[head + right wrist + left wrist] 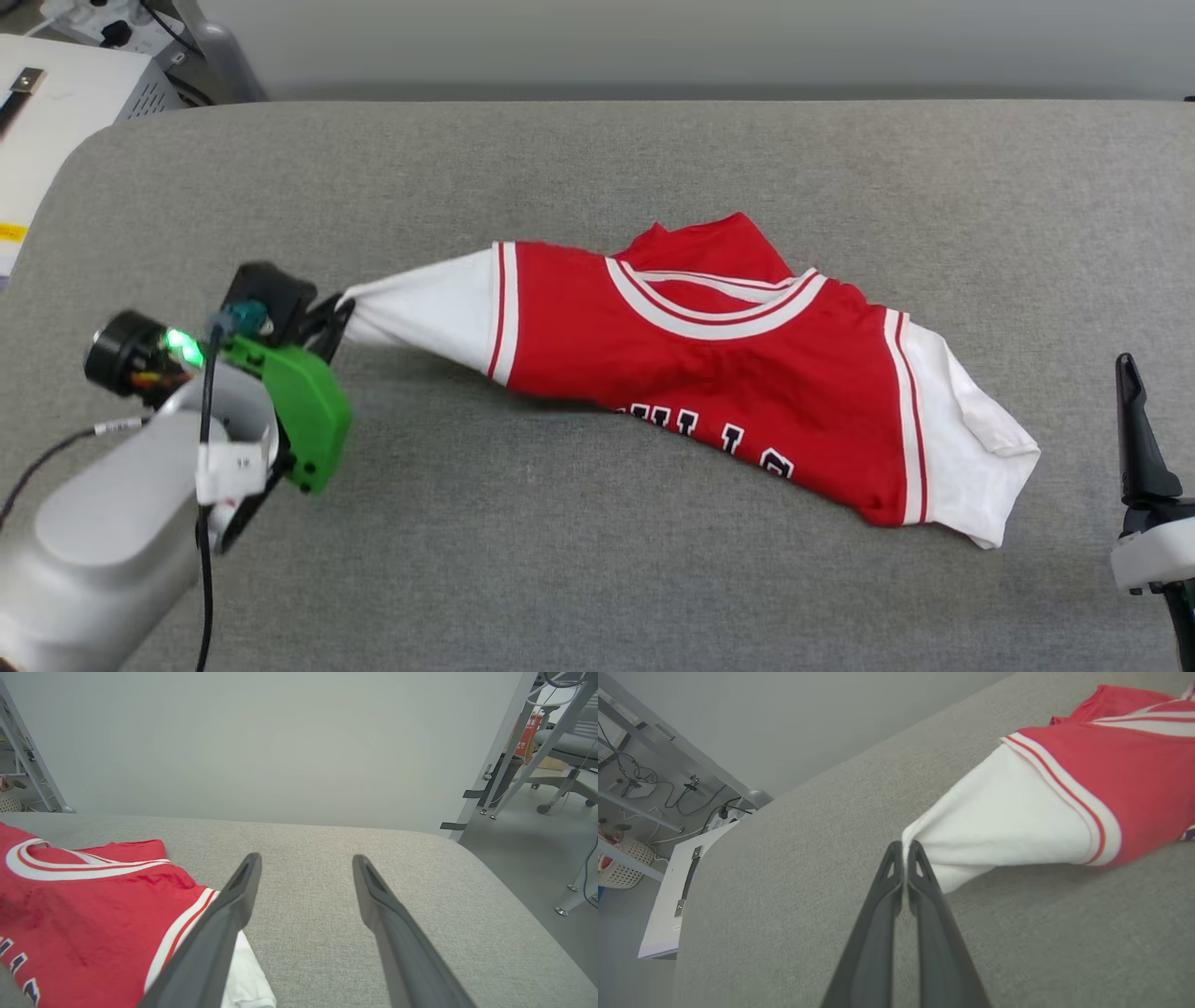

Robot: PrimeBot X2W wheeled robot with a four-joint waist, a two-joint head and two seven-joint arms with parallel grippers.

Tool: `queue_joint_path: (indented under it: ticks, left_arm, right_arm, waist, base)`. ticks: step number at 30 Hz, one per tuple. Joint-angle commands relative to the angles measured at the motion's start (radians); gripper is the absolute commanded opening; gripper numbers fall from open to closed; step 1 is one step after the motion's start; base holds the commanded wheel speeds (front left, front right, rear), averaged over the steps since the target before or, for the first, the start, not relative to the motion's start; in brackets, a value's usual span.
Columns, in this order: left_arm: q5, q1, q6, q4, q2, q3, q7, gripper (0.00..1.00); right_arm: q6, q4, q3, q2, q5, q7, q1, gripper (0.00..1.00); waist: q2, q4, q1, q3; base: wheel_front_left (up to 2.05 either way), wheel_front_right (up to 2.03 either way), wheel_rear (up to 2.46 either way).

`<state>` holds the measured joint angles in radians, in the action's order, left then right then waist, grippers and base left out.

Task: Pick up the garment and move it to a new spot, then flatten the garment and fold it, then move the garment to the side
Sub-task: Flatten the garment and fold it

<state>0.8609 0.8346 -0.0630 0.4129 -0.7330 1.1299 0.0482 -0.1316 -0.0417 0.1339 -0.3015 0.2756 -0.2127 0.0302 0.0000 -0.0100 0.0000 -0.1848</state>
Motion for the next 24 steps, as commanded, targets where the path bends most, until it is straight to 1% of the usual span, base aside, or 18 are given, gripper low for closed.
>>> queue_joint_path:
  ticks: [1,4,7,13,15,19,20,22,23,24]
  left_arm:
    - [0.015,-0.056,-0.028,-0.015,-0.010,0.001,0.025,0.00]
    - [0.047,-0.165,-0.079,-0.048,-0.004,0.002,0.074,0.00]
    - [0.067,-0.245,-0.105,-0.057,0.017,0.014,0.106,0.00]
    - [0.111,-0.353,-0.113,-0.010,0.067,0.022,0.152,0.00]
    - [0.125,-0.381,-0.109,0.009,0.081,0.021,0.163,0.00]
    - [0.141,-0.404,-0.107,0.044,0.104,0.003,0.185,0.00]
    - [0.140,-0.408,-0.101,0.063,0.117,-0.005,0.194,0.00]
    - [0.124,-0.402,-0.109,0.074,0.125,-0.019,0.203,0.00]
    - [0.104,-0.398,-0.118,0.079,0.132,-0.034,0.209,1.00]
    - [0.092,-0.398,-0.128,0.077,0.136,-0.050,0.211,1.00]
  right_arm:
    - [0.001,0.003,0.005,0.003,-0.005,-0.008,-0.017,1.00]
    - [0.001,0.007,0.017,0.005,-0.002,-0.005,-0.028,1.00]
    - [0.001,0.010,0.026,0.008,0.001,-0.001,-0.040,1.00]
    - [0.001,0.011,0.026,0.016,0.005,0.016,-0.057,1.00]
    - [0.001,0.009,0.029,0.017,0.010,0.027,-0.065,1.00]
    - [0.001,0.014,0.030,0.015,0.014,0.036,-0.074,1.00]
    - [0.001,0.019,0.027,0.015,0.013,0.043,-0.069,1.00]
    - [0.001,0.023,0.018,0.009,0.013,0.050,-0.061,1.00]
    - [0.001,0.029,0.014,-0.003,0.014,0.056,-0.052,1.00]
    - [0.001,0.035,0.012,-0.013,0.014,0.062,-0.047,1.00]
  waist:
    - [0.0000,-0.009,0.0000,0.009]
    - [0.0000,-0.016,0.0000,0.012]
    - [0.0000,-0.020,0.0000,0.013]
    - [0.0000,-0.018,0.0000,0.017]
    - [0.0000,-0.018,0.0000,0.018]
    - [0.0000,-0.020,0.0000,0.017]
    - [0.0000,-0.021,0.0000,0.019]
    - [0.0000,-0.021,0.0000,0.021]
    - [0.0000,-0.023,0.0000,0.029]
    - [0.0000,-0.024,0.0000,0.034]
  base:
    - [0.00,0.00,0.00]
    - [0.00,0.00,0.00]
    - [0.00,0.00,0.00]
    - [0.00,0.00,0.00]
    - [0.00,0.00,0.00]
    - [0.00,0.00,0.00]
    - [0.00,0.00,0.00]
    - [0.00,0.00,0.00]
    - [0.00,0.00,0.00]
    - [0.00,0.00,0.00]
